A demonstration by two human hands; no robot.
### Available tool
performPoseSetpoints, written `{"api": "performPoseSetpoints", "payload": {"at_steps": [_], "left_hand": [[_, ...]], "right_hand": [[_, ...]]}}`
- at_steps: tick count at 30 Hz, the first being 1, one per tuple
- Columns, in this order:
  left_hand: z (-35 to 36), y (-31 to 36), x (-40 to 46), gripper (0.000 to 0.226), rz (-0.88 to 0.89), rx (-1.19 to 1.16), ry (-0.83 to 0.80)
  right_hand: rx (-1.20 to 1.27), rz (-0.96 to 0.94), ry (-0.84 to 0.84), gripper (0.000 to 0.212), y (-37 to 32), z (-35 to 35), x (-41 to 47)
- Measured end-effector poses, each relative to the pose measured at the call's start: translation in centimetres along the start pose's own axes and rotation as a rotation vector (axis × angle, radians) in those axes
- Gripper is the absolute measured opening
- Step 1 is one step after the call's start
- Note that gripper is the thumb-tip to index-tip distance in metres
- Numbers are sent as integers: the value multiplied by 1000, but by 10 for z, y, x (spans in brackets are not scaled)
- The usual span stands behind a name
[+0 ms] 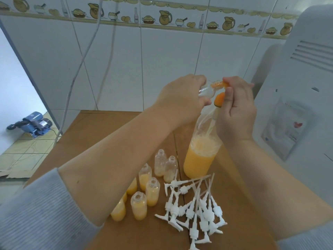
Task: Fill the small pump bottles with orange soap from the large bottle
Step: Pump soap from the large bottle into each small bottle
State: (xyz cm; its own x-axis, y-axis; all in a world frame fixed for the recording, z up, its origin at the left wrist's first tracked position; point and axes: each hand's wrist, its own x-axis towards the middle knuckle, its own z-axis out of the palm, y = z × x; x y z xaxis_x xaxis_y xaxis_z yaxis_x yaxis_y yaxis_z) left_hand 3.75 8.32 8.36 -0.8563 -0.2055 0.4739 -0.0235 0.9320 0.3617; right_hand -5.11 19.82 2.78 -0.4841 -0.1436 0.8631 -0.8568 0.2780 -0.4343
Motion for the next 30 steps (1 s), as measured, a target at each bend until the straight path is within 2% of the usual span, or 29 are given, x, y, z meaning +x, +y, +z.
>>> {"api": "performPoseSetpoints", "payload": {"at_steps": [6,14,21,26,30], "left_hand": [[-4,-5,0,31,-13,27,-25],[2,0,1,27,-13,-8,2],[-2,-5,1,34,-4,14,-17],[-6,-14,-3,42,-78,-173,-5],[-8,-48,-20,42,-244,-270,3]], "right_hand": [[22,28,-94,31,-5,-2,2],[-23,10,37,33,-2,5,-1],[9,17,-52,32,-5,0,4],[5,17,-91,33,-7,-8,17],[-21,72,-157,34,-9,-12,19]]}}
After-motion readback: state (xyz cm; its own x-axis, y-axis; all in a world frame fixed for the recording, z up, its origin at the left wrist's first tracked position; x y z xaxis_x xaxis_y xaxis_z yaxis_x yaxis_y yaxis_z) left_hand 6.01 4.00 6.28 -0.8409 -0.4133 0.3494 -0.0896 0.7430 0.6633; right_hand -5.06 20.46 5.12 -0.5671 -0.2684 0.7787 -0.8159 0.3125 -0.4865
